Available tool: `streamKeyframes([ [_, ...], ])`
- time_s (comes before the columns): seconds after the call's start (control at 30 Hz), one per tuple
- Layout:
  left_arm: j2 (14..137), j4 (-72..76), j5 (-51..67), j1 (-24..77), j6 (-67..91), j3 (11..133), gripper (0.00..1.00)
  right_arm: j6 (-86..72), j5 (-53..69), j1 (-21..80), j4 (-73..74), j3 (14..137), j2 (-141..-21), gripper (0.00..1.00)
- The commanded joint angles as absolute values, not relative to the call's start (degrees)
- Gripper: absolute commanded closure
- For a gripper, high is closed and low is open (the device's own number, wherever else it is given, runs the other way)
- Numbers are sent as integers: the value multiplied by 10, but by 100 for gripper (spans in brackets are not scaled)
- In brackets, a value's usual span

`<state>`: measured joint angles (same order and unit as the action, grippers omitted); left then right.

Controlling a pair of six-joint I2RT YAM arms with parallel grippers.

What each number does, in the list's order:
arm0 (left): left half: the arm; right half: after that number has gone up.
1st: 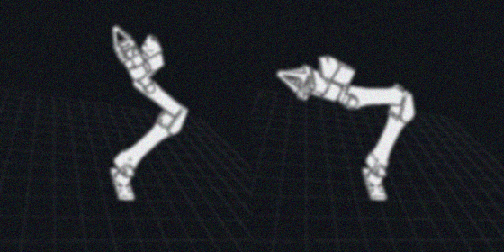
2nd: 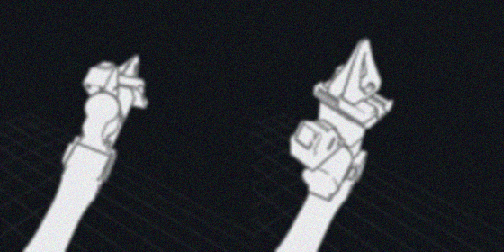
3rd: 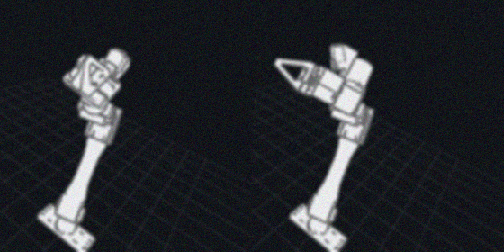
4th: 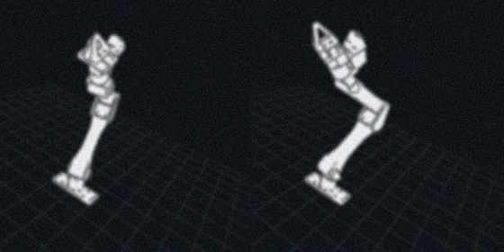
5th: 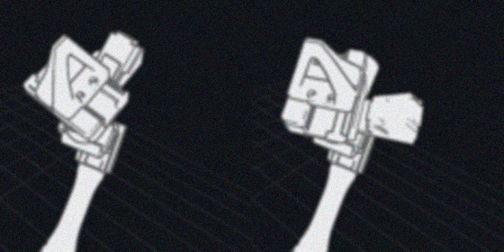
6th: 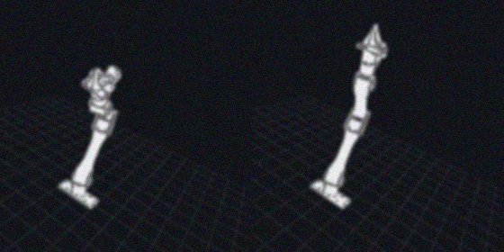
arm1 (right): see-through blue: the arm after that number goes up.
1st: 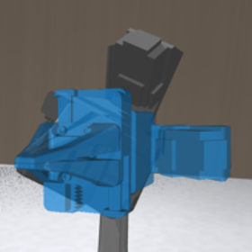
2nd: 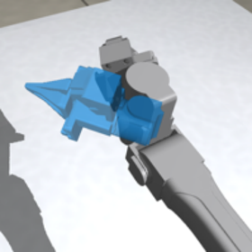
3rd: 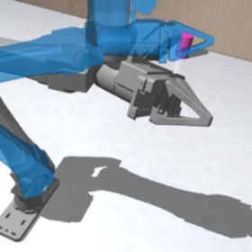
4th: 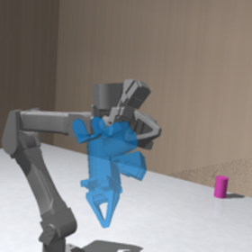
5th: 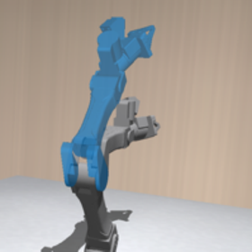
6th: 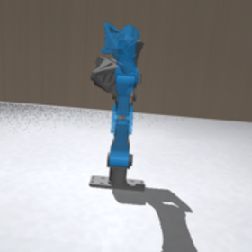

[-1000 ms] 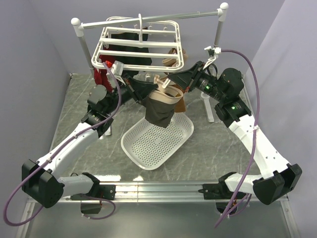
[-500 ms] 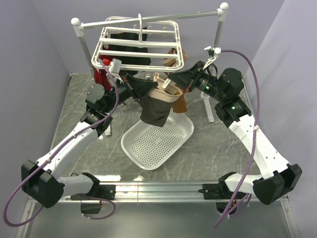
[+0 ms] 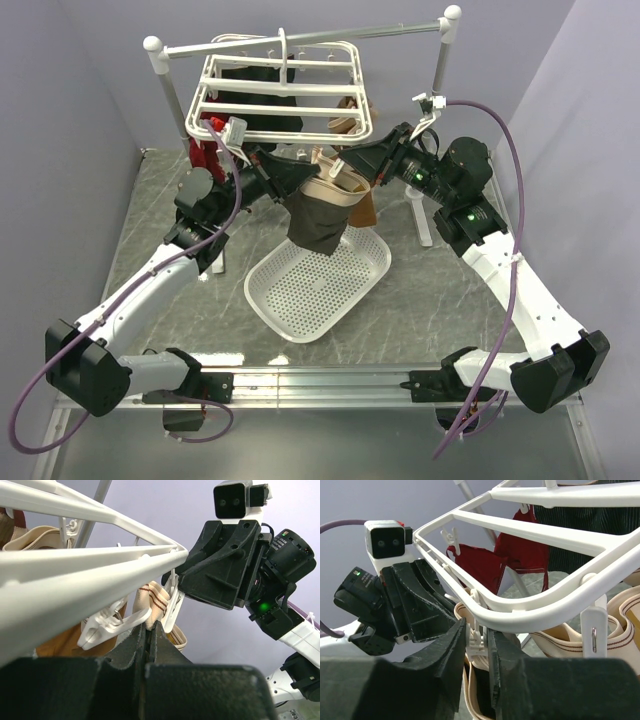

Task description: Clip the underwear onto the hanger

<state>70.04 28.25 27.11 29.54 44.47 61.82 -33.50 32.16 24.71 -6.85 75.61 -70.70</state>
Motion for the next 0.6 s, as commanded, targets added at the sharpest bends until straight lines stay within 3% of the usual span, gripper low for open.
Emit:
streamKeyframes([
  [0.0,700,323,272,294,454,650,100,-335,331,244,-72,760,-706,71],
  [0.23,701,314,266,293,446,651,100,-340,334,245,-68,766,-708,60],
  [0.37,706,306,264,293,442,656,100,-343,335,244,-62,769,-708,48],
  [0.57,712,294,265,293,435,659,100,-338,327,245,-57,766,-704,48],
])
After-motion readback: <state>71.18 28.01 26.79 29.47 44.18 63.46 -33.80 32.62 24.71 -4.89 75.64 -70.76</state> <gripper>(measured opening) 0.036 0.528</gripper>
